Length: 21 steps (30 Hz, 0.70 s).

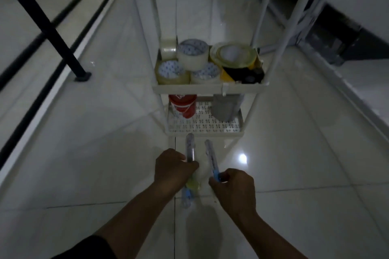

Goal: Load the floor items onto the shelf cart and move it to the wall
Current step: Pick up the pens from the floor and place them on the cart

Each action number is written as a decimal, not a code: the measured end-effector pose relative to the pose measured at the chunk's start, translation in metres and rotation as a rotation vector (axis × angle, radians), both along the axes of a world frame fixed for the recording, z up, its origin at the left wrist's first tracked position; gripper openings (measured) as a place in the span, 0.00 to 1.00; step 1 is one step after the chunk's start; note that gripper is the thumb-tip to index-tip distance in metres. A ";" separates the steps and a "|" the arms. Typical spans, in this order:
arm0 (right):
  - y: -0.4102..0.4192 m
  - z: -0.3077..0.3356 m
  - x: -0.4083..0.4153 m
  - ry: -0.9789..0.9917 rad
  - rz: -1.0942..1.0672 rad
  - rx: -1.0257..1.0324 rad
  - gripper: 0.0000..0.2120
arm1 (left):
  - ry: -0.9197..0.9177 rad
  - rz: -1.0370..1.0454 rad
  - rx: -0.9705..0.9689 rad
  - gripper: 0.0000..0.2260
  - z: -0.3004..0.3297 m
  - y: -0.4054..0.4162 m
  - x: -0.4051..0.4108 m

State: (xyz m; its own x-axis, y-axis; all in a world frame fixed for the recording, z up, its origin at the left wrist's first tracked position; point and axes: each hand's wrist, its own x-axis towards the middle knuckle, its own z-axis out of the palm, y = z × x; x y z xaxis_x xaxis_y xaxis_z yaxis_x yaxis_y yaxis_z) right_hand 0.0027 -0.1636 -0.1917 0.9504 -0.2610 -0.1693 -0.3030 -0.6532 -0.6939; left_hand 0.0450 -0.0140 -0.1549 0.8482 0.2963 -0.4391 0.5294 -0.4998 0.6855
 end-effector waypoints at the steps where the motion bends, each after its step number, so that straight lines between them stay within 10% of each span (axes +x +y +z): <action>1: 0.000 0.018 0.001 -0.045 -0.011 0.012 0.09 | -0.036 -0.003 0.006 0.14 0.018 0.002 0.000; 13: 0.012 0.255 0.031 -0.386 -0.039 0.130 0.09 | -0.488 -0.020 -0.011 0.10 0.264 0.000 0.016; 21: -0.003 0.402 0.134 -0.616 0.033 -0.273 0.11 | -0.630 -0.020 -0.013 0.10 0.355 0.013 0.045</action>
